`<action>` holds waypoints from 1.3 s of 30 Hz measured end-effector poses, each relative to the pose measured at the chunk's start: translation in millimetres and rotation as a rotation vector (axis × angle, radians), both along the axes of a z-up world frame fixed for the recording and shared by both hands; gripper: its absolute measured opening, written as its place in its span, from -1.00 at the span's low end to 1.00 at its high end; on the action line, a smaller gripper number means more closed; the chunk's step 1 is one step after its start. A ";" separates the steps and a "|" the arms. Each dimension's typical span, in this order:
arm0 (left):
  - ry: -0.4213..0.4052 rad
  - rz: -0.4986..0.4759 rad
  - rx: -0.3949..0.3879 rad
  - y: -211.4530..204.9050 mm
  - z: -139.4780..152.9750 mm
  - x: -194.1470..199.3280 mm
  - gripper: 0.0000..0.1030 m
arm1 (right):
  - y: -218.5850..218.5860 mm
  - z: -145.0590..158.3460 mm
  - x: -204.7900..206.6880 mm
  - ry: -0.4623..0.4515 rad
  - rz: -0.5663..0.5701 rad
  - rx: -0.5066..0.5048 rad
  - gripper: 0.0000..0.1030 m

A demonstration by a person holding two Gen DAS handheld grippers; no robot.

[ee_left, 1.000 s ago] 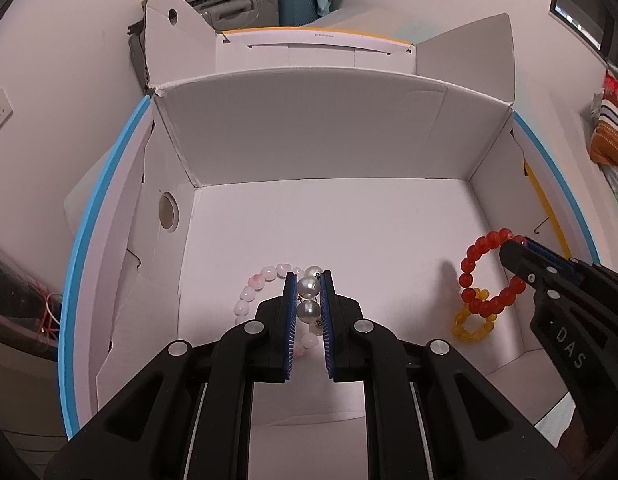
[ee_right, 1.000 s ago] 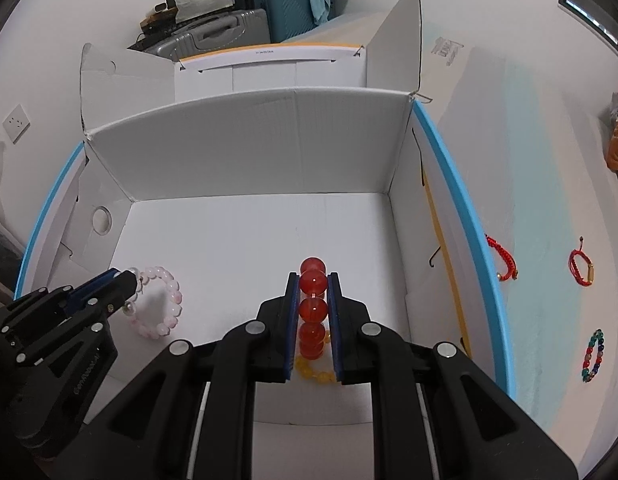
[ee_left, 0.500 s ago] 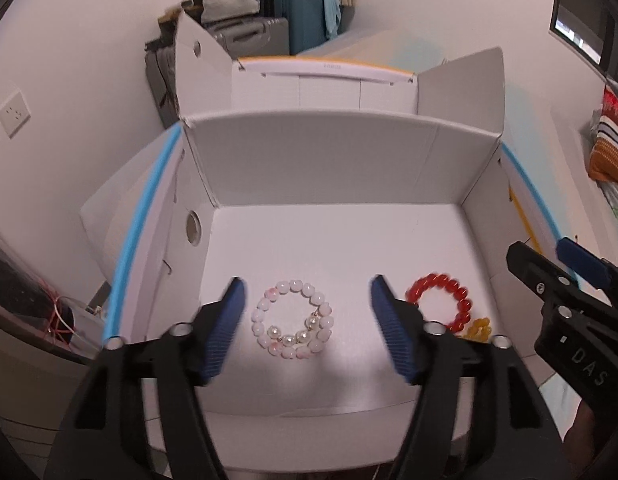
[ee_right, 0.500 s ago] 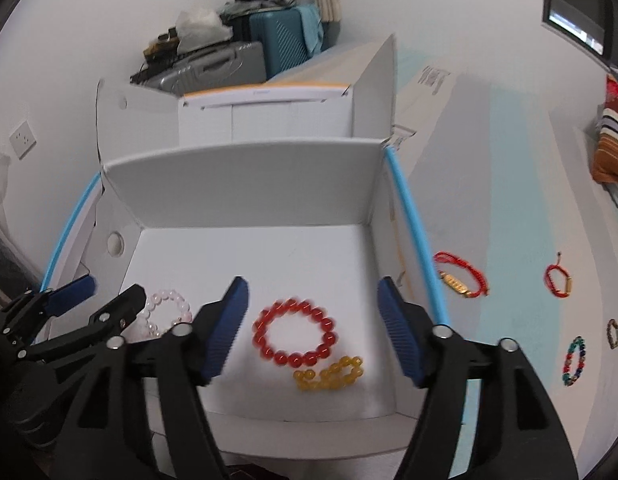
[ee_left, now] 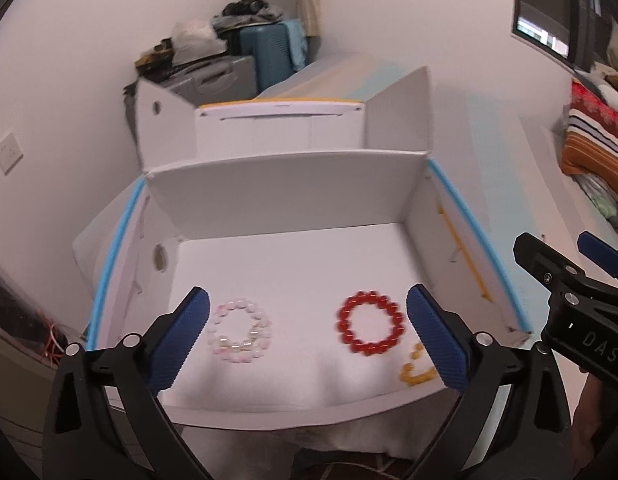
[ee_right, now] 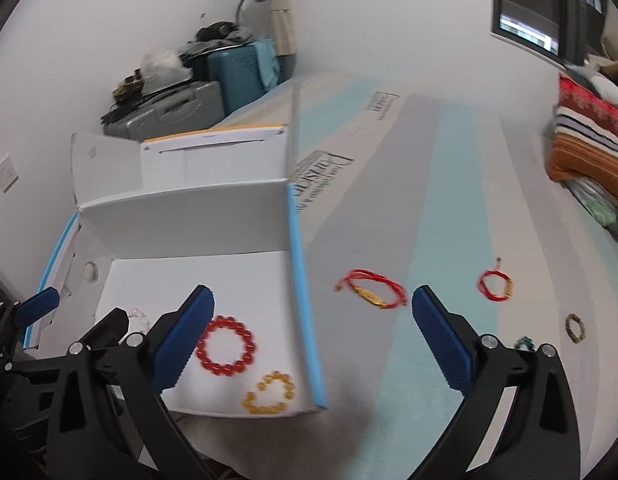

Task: Organize jewelry
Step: 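Move both tools back over the bed toward the remaining bracelets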

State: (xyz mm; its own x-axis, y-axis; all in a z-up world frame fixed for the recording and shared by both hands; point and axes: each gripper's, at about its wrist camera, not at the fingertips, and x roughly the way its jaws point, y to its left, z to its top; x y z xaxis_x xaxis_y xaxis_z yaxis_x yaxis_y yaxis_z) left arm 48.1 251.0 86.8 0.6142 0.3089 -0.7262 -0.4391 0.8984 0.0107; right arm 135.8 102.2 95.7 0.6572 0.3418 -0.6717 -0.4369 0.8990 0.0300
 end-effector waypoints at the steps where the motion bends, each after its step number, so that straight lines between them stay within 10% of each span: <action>1: -0.002 -0.009 0.001 -4.3 0.6 1.2 0.89 | -8.5 0.2 2.0 0.003 -0.010 0.002 0.85; 21: -0.007 -0.304 -0.003 -179.4 -7.0 78.3 0.89 | -218.5 -0.9 49.2 -0.006 -0.313 0.008 0.85; 39: 0.127 -0.525 -0.005 -304.3 -74.0 170.1 0.89 | -359.3 -86.3 125.0 0.136 -0.533 -0.011 0.85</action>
